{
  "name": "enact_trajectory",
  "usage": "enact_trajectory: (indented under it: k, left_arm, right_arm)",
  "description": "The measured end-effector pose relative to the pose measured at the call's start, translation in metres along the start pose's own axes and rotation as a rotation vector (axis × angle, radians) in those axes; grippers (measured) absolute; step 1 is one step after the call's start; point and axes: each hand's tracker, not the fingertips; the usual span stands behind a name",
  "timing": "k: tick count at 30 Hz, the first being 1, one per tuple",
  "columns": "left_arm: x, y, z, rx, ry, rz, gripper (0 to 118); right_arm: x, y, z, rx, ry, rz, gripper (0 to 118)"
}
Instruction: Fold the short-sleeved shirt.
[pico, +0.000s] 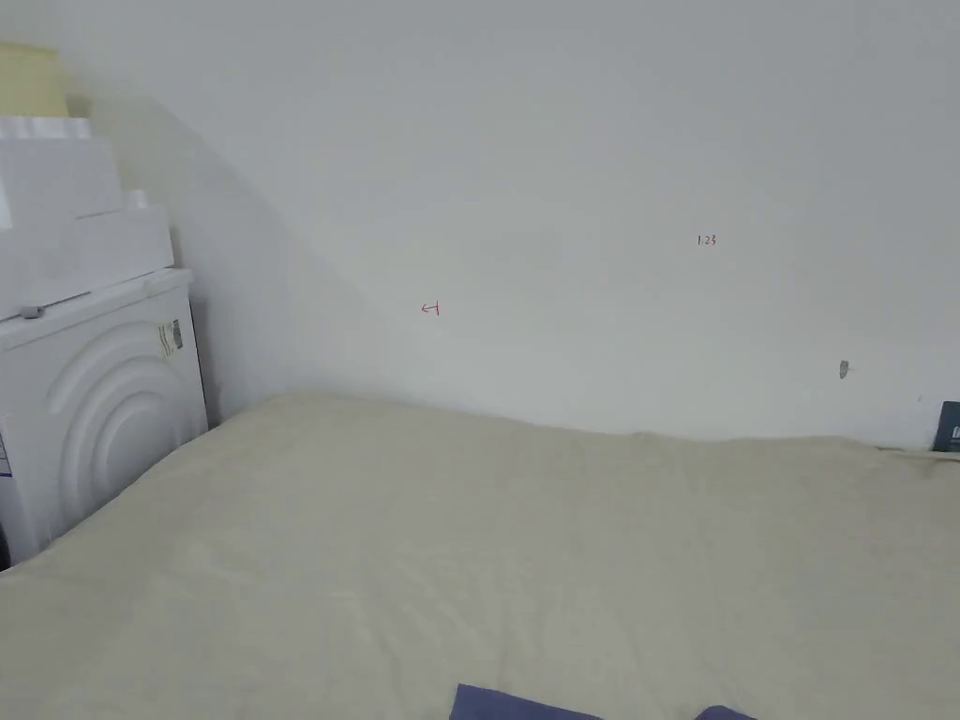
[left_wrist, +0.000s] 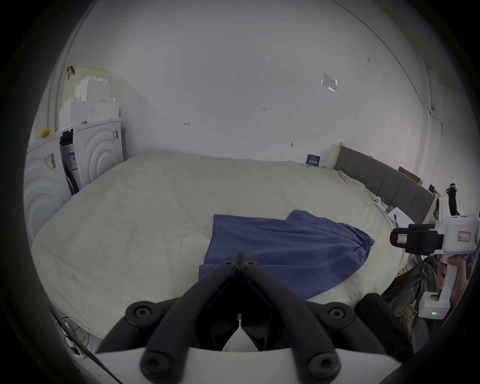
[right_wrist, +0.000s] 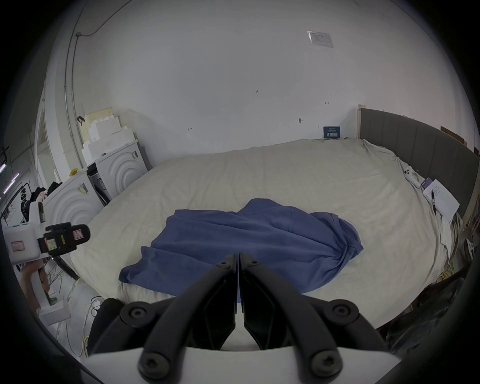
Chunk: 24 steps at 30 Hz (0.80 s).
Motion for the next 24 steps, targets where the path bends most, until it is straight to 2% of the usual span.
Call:
enact_trajectory:
  k: [5, 6, 7, 8, 9, 10, 16, 20, 24]
  left_arm:
    - [-0.002, 0.019, -0.062, -0.055, -0.052, -0.042, 3]
    - [-0.004, 0.024, -0.082, -0.062, -0.061, -0.055, 10]
    - [-0.007, 0.03, -0.102, -0.072, -0.057, -0.067, 23]
    - [-0.008, 0.034, -0.121, -0.086, -0.059, -0.08, 44]
    - [-0.012, 0.038, -0.142, -0.094, -0.075, -0.09, 58]
    - [-0.018, 0.041, -0.164, -0.117, -0.119, -0.078, 66]
    - [-0.028, 0.053, -0.268, -0.218, -0.07, -0.102, 70]
    - [-0.032, 0.051, -0.323, -0.286, -0.03, -0.104, 70]
    - [-0.034, 0.042, -0.356, -0.368, -0.08, -0.095, 70]
  right_arm:
    - [0.006, -0.005, -0.006, -0.026, -0.002, -0.006, 1]
    - [0.008, -0.005, -0.007, -0.033, -0.004, -0.008, 1]
    - [0.01, -0.005, -0.008, -0.037, -0.006, -0.015, 1]
    - [0.013, -0.005, -0.009, -0.04, -0.007, -0.024, 1]
    - [0.018, -0.006, -0.01, -0.047, -0.005, -0.038, 1]
    - [0.022, -0.006, -0.012, -0.051, -0.006, -0.05, 1]
    - [0.052, -0.016, -0.018, -0.098, -0.044, -0.118, 1]
    - [0.069, -0.022, -0.025, -0.144, -0.092, -0.13, 1]
    - [0.08, -0.025, -0.03, -0.174, -0.117, -0.155, 1]
